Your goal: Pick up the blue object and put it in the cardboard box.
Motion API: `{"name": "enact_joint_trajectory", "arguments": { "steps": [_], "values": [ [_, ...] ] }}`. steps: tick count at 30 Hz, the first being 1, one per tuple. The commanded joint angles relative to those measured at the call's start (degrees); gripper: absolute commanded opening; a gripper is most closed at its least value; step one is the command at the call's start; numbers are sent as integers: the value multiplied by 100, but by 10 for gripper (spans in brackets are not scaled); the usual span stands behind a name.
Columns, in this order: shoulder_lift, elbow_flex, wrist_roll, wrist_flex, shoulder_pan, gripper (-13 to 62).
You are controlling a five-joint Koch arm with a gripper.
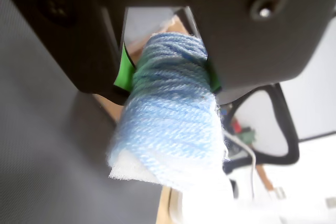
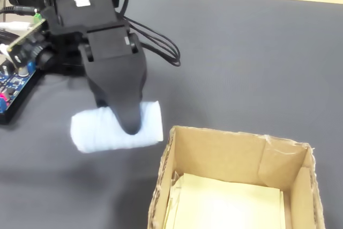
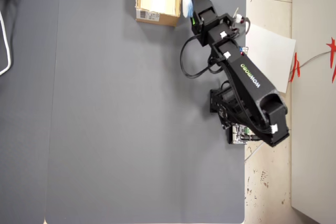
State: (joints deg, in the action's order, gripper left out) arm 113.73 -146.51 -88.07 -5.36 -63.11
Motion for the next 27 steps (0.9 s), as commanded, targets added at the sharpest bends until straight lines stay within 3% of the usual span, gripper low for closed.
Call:
{"name": "enact_joint_trajectory", "arguments": {
  "steps": [1,13,20,27],
  "values": [
    [193,475,-237,-817,158,109],
    [-844,2101,-149,-773,1002,112],
    [-1389,2646,-185,325,1257,295],
    [-1248,2514,-176,527,1371,324]
  ]
}}
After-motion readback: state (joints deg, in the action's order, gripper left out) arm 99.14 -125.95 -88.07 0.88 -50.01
